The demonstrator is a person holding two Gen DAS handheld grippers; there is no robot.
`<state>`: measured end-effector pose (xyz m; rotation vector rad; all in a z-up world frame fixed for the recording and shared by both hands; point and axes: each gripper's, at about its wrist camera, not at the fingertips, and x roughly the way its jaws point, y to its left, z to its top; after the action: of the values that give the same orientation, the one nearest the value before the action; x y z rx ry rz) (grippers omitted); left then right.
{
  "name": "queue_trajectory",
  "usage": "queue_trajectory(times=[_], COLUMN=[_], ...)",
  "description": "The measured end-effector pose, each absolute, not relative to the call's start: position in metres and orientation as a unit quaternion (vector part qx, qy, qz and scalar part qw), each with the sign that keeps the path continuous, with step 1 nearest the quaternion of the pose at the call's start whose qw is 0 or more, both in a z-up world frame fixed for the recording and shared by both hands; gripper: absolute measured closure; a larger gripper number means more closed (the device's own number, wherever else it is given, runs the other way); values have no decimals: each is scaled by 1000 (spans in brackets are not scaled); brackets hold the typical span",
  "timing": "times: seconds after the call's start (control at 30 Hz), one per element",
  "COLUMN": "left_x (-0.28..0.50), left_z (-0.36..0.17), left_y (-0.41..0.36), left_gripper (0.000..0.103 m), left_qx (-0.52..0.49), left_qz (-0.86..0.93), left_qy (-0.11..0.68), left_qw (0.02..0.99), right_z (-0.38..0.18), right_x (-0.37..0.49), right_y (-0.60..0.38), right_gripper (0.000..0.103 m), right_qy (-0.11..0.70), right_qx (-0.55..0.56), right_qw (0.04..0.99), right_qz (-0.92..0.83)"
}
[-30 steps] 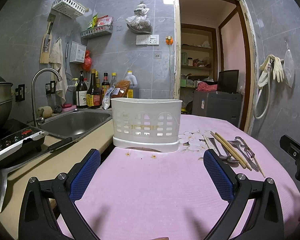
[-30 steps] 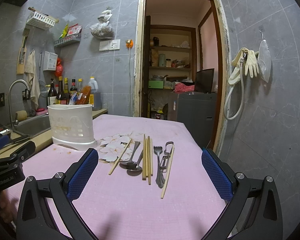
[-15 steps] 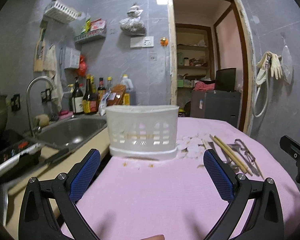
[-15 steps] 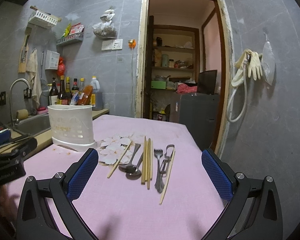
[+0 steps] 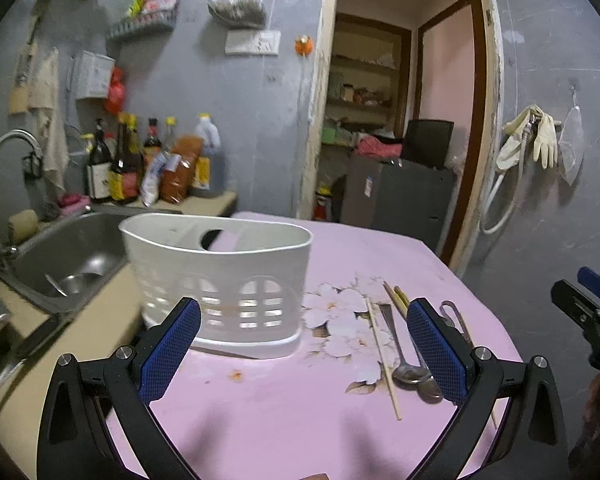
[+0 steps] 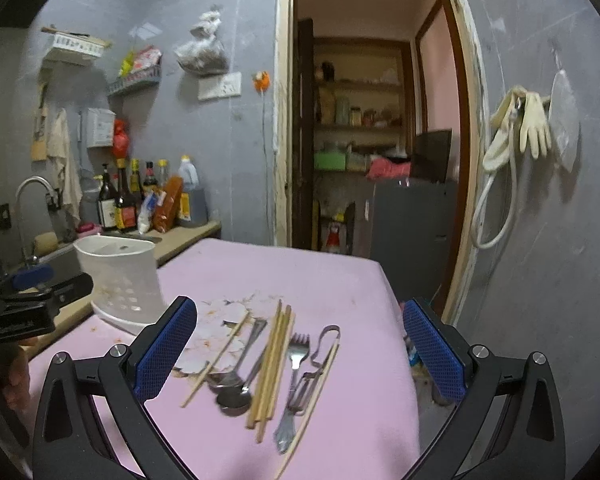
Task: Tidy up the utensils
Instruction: 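Grasp a thin wooden skewer with the left tool while the right tool grasps another skewer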
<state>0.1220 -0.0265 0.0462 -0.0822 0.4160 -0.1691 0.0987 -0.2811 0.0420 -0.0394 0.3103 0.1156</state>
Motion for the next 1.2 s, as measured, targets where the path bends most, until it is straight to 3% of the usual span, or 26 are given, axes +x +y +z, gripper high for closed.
queue_trajectory(times=[0.1,0.23,0.3,0.43,0.57,0.63,0.7,0.9,1.0,1.2], left_x=[134,148,159,185,205,216,228,257,267,280], left_z=[41,36,32,21,10,3,-7,-35,-43,-45], left_y=[-40,-60,-70,-83,-93,-97,-99,-99,-98,-101], left_gripper=[2,2,2,4,10,18,41,66,73,75], left_qx=[-31,-5,4,14,27,31,32,20,17,35], left_qz=[-102,-139,-151,-164,-176,-184,-196,-222,-225,-237], left_qy=[222,240,255,284,311,332,355,421,444,456], left_qw=[969,961,955,945,934,925,913,879,867,857], right_z=[38,28,21,6,-9,-17,-24,-38,-42,-40], right_x=[116,141,151,165,175,180,187,196,198,202], right_y=[-287,-297,-302,-307,-312,-313,-313,-311,-313,-313], right_gripper=[4,33,34,48,55,63,66,83,89,89], right_qy=[174,218,239,278,312,329,344,376,390,405], right_qx=[-22,-1,12,17,29,37,50,43,44,49], right_qw=[983,974,970,959,949,943,936,923,917,910], right_qz=[57,55,52,43,40,44,54,68,73,78])
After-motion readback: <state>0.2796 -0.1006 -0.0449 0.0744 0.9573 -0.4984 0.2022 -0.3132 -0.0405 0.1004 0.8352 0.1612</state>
